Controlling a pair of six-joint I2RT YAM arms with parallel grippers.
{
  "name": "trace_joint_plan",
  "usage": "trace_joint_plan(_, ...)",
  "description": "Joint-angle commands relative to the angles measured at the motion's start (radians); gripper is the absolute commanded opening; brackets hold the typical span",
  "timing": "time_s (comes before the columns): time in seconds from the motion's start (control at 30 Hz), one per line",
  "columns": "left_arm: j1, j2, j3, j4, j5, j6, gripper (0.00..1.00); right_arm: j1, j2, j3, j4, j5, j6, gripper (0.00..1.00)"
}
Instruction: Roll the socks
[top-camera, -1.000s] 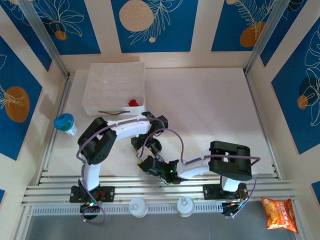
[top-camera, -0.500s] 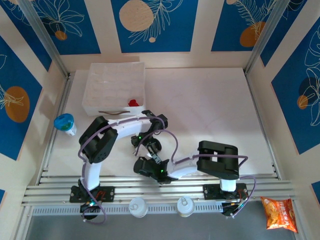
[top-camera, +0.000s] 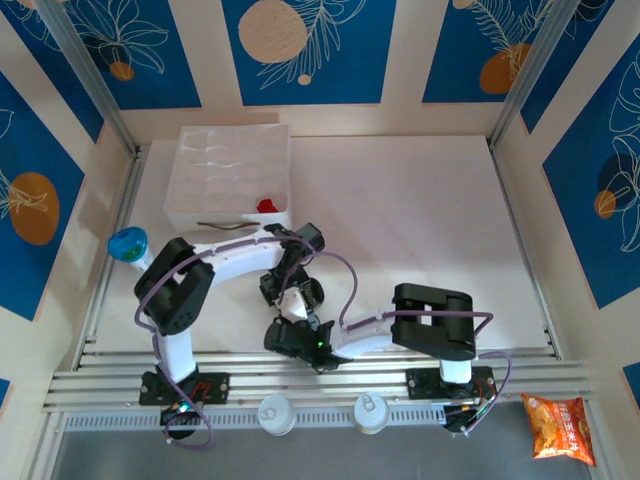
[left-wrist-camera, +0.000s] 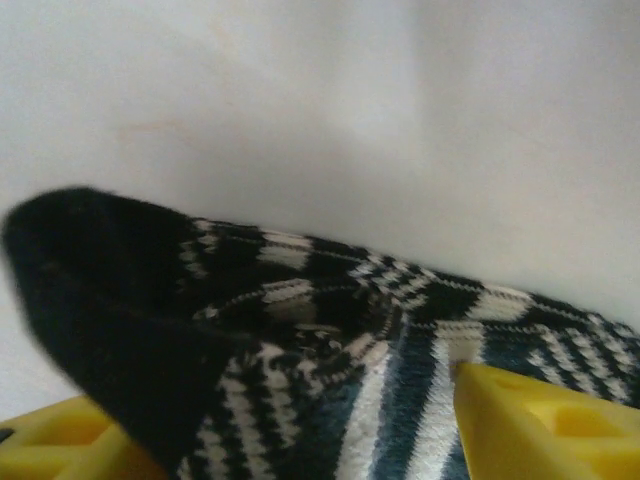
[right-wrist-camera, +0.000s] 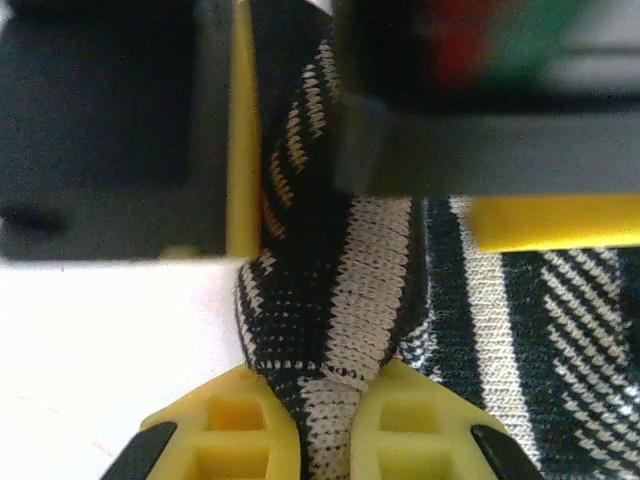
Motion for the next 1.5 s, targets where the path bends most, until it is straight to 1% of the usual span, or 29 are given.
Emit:
trace_joint_plan(0.0, 0.006, -0.069, -0.031, 0.062, 0.11, 0.014, 0.79, -0.049, 0.107, -0.132, -0.227, -0.2, 0.215, 0.0)
trace_joint_plan(0.03, 0.012, -0.082, -0.035, 0.078, 0.109, 0.021, 0.8, -0.049, 0.108, -0.148, -0.215, -0.212, 0.226, 0.0)
trace_joint_plan(0.07, 0.02, -0.099, -0.043, 0.099, 0.109, 0.027, 0.84, -0.052, 0.105, -0.165, -0.198, -0.226, 0.235, 0.0)
trace_joint_plan(0.1, 0.029, -0.114, -0.052, 0.118, 0.11, 0.033, 0.85, -0.053, 0.102, -0.177, -0.186, -0.238, 0.241, 0.0)
trace_joint_plan(0.27, 0.068, -0.168, -0.108, 0.179, 0.12, 0.056, 0.86, -0.061, 0.1, -0.201, -0.172, -0.283, 0.252, 0.0)
trace_joint_plan(0.47, 0.119, -0.245, -0.162, 0.175, 0.101, 0.119, 0.87, -0.067, 0.101, -0.212, -0.166, -0.328, 0.277, 0.0)
trace_joint_plan(0.63, 0.144, -0.35, -0.268, 0.248, 0.101, 0.181, 0.79, -0.083, 0.09, -0.234, -0.152, -0.358, 0.294, 0.0)
trace_joint_plan(0.77, 0.147, -0.408, -0.389, 0.407, 0.159, 0.199, 0.73, -0.097, 0.086, -0.229, -0.141, -0.389, 0.271, 0.0)
trace_joint_plan(0.9, 0.147, -0.387, -0.469, 0.541, 0.216, 0.195, 0.64, -0.12, 0.083, -0.231, -0.124, -0.417, 0.27, 0.0)
trace_joint_plan(1.03, 0.145, -0.375, -0.518, 0.604, 0.219, 0.191, 0.59, -0.15, 0.079, -0.25, -0.083, -0.464, 0.284, 0.0)
trace_joint_plan(1.17, 0.132, -0.335, -0.541, 0.653, 0.247, 0.198, 0.47, -0.176, 0.085, -0.255, -0.068, -0.503, 0.284, 0.0)
trace_joint_plan(1.27, 0.119, -0.313, -0.56, 0.665, 0.25, 0.208, 0.4, -0.2, 0.083, -0.269, -0.062, -0.52, 0.284, 0.0)
trace_joint_plan(1.3, 0.117, -0.307, -0.566, 0.666, 0.251, 0.212, 0.37, -0.21, 0.08, -0.271, -0.061, -0.524, 0.276, 0.0)
trace_joint_plan(1.4, 0.116, -0.271, -0.584, 0.673, 0.266, 0.224, 0.17, -0.236, 0.076, -0.26, -0.058, -0.542, 0.208, 0.0)
trace_joint_plan(1.47, 0.122, -0.236, -0.588, 0.652, 0.27, 0.232, 0.03, -0.258, 0.076, -0.238, -0.048, -0.568, 0.126, 0.0)
